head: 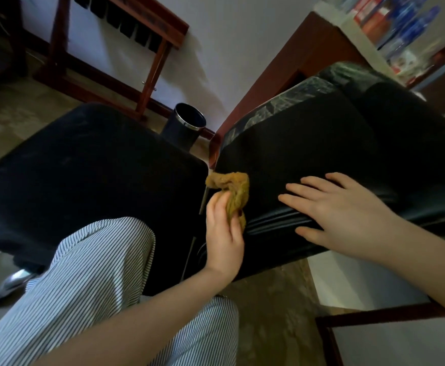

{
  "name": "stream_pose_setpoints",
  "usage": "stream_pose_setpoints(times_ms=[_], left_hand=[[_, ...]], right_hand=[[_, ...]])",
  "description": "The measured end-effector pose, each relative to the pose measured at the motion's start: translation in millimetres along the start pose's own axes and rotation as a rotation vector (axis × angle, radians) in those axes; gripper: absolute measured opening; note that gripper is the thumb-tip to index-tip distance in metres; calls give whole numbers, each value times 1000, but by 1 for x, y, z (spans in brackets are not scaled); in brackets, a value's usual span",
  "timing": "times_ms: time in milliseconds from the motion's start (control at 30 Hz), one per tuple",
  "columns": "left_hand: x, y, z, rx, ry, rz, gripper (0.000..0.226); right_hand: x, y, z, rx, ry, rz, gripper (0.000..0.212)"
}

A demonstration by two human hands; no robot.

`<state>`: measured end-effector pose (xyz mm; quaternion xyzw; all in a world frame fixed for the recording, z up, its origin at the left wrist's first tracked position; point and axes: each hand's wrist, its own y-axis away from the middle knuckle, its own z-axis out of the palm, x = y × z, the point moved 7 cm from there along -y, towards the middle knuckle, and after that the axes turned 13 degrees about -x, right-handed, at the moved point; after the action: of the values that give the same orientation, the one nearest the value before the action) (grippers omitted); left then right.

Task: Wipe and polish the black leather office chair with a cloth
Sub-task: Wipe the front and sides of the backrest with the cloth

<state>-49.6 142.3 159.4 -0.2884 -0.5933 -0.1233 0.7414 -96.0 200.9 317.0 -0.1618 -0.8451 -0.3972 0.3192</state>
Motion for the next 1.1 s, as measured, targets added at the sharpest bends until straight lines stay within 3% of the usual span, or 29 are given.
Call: stream_pose_setpoints(times_ms=[100, 233, 333, 400, 533, 600, 767, 867, 1100], left_hand=[[-14, 1, -5, -25, -3, -64, 40], [-65, 20, -22, -80, -18, -284, 42], [-83, 38, -27, -109, 162, -408, 38], [-70, 35, -24, -95, 237, -393, 35], [-23, 8, -15, -110, 191, -200, 30], [12, -6, -4, -174, 107, -29, 31], [113, -19, 38, -356, 100, 296, 43], [162, -24, 69, -541, 192, 348, 55], [206, -62, 98, -724, 2, 537, 39]], right_hand=[[-2, -2, -3, 26, 22, -1, 62], [-2, 1, -4, 39, 52, 7, 63], [-2, 6, -1, 46, 79, 15, 65], [0, 12, -3, 81, 72, 22, 66], [7, 33, -6, 223, 106, 31, 75], [16, 46, -4, 375, 149, 53, 80], [38, 83, -5, 559, 161, 138, 81], [60, 106, -3, 631, 136, 233, 68], [90, 126, 7, 779, 86, 246, 59]])
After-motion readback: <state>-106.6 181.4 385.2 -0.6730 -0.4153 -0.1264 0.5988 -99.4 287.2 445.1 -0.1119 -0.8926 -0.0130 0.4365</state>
